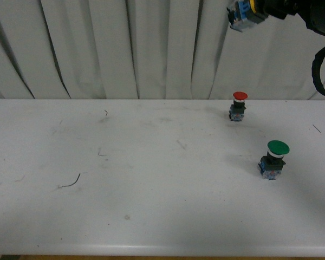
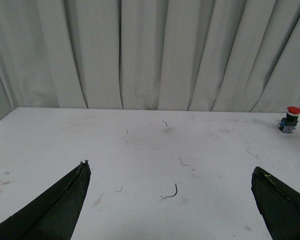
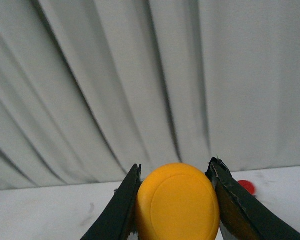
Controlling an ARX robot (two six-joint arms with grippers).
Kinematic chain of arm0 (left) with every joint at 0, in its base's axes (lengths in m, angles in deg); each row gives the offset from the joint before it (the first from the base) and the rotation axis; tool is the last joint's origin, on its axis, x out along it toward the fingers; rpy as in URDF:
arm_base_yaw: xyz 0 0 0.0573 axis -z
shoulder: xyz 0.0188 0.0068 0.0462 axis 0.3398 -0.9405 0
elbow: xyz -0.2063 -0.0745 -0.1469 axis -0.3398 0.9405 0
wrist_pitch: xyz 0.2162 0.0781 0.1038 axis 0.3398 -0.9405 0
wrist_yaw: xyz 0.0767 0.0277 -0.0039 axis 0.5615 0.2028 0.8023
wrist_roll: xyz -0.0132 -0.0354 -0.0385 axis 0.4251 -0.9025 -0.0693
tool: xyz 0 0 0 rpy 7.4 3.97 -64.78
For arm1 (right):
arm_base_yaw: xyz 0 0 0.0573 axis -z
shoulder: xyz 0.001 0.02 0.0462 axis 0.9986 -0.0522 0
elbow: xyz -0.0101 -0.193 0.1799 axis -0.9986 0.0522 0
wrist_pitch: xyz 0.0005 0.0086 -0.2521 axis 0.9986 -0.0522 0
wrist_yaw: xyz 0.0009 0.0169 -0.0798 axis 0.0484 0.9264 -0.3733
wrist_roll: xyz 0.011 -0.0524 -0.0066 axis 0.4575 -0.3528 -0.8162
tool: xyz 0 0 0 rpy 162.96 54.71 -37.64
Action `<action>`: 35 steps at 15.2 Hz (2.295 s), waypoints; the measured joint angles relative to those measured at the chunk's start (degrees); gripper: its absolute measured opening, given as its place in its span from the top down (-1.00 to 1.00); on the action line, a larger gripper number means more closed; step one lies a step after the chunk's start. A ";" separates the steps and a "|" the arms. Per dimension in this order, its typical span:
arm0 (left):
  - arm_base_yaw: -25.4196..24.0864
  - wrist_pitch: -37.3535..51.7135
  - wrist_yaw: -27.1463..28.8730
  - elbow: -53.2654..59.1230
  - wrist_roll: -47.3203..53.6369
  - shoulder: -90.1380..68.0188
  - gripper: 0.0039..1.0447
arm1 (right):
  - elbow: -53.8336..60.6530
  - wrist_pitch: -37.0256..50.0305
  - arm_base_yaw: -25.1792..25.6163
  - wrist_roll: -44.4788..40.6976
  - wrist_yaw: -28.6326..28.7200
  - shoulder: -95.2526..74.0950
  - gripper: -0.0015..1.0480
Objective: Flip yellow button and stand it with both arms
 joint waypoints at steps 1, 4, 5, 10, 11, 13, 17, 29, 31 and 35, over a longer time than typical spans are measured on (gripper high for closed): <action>0.00 0.00 0.00 0.00 0.00 0.00 -0.88 | -2.93 -3.43 1.95 -3.65 -1.05 -2.10 0.31; 0.00 0.00 0.00 0.00 0.00 0.00 -0.88 | -12.39 -12.68 6.45 -9.75 -3.98 -9.29 0.31; 0.00 0.00 0.00 0.00 0.00 0.00 -0.88 | -15.30 -16.06 7.23 -10.93 -5.31 -11.58 0.31; 0.00 0.00 0.00 0.00 0.00 0.00 -0.88 | -26.80 -32.11 6.82 -13.88 -11.26 -20.55 0.32; 0.00 0.00 0.00 0.00 -0.02 0.00 -0.88 | -28.13 -35.26 6.32 -14.01 -12.26 -21.66 0.32; 0.00 0.00 0.00 0.00 0.00 0.00 -0.88 | -31.15 -40.44 5.40 -14.05 -13.64 -24.59 0.32; 0.00 0.00 0.02 0.00 0.00 0.00 -0.88 | -35.19 -44.54 3.98 -14.75 -14.27 -29.29 0.32; 0.00 0.00 0.00 0.00 0.00 0.00 -0.88 | -45.20 -51.25 5.16 -16.33 -16.85 -38.51 0.32; 0.00 0.02 0.00 0.00 0.00 0.00 -0.88 | -46.10 -51.54 5.07 -16.57 -16.87 -39.08 0.32; 0.00 0.00 0.00 0.00 0.00 0.00 -0.88 | -48.28 -52.81 4.74 -16.72 -18.16 -40.72 0.32</action>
